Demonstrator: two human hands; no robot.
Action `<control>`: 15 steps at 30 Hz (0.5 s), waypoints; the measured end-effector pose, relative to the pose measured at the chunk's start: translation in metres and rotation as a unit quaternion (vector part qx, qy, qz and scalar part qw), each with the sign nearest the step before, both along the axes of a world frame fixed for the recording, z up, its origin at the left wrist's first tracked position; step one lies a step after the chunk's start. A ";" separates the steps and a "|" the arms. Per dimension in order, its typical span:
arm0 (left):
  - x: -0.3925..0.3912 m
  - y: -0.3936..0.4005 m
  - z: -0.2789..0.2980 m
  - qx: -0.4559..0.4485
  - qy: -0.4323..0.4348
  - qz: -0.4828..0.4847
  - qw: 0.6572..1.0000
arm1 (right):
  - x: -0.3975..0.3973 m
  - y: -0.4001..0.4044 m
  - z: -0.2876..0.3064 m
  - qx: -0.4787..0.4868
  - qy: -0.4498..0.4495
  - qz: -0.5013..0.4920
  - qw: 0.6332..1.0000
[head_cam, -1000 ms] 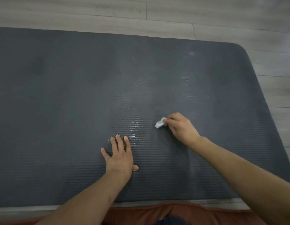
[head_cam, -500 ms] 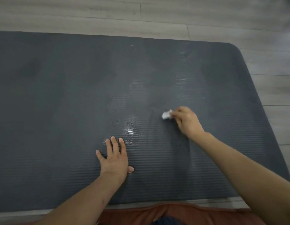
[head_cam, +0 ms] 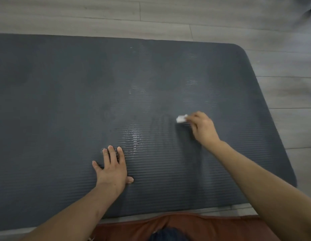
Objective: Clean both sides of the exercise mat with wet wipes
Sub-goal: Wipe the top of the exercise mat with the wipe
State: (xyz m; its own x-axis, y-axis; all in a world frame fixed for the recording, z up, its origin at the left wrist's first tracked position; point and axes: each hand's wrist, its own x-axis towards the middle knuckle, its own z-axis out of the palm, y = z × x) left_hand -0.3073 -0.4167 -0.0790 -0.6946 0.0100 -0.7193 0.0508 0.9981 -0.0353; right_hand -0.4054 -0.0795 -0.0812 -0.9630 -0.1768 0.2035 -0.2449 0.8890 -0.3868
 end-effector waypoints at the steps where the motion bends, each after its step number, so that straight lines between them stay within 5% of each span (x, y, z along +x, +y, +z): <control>1: 0.000 0.000 0.000 -0.003 0.001 -0.002 1.000 | -0.016 0.001 -0.002 0.004 0.000 -0.051 0.999; 4: 0.000 -0.001 0.000 0.006 0.000 0.004 1.000 | 0.000 -0.006 -0.015 -0.008 -0.025 -0.097 0.995; 9: 0.001 -0.001 0.001 0.012 0.004 0.003 1.000 | 0.133 0.004 -0.008 -0.044 -0.104 0.059 0.992; 12: 0.002 -0.001 0.002 0.013 0.012 -0.001 1.000 | 0.131 0.023 -0.003 0.002 -0.108 0.136 0.985; 15: 0.002 -0.002 0.002 0.016 0.009 -0.001 1.000 | 0.063 0.021 -0.002 -0.010 -0.029 -0.024 0.999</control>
State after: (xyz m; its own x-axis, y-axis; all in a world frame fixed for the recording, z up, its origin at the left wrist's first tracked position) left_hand -0.3048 -0.4191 -0.0768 -0.7076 0.0345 -0.7058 0.0526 0.9986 -0.0038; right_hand -0.3422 -0.0583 -0.0832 -0.9805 -0.1273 0.1497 -0.1794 0.8909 -0.4173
